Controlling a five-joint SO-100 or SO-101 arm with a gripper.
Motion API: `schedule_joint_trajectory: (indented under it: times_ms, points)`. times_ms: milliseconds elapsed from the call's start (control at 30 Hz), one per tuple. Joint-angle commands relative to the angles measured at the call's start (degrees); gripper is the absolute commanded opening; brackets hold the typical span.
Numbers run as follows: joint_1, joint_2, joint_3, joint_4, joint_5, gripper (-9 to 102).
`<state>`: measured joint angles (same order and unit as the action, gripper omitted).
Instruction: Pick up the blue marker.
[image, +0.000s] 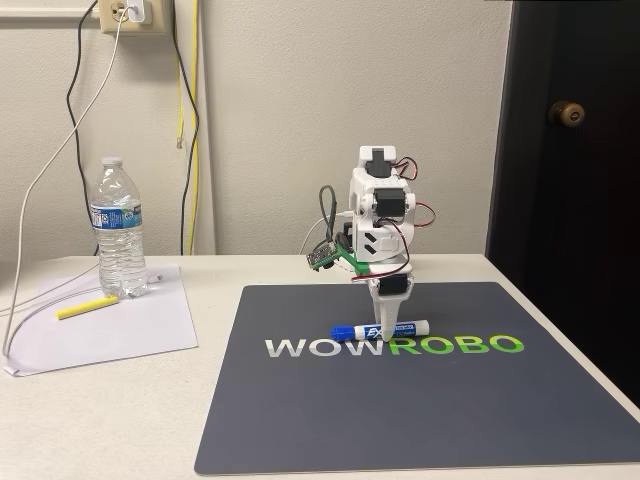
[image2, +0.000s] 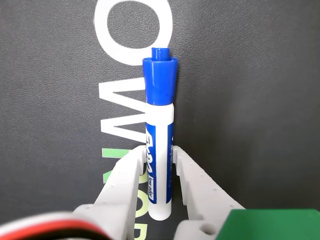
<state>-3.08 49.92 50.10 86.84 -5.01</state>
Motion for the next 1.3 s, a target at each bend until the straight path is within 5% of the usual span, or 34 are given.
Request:
schedule_joint_trajectory:
  times_ms: [0, 933, 1133, 1267]
  points:
    - [0.8, 5.4, -2.6, 0.8, 0.1, 6]
    - [0.8, 41.6, 1.8, 13.2, 5.7, 6]
    - [0.4, 56.0, 12.3, 9.2, 7.0, 5]
    - [0.8, 72.7, 31.8, -2.5, 7.6, 5]
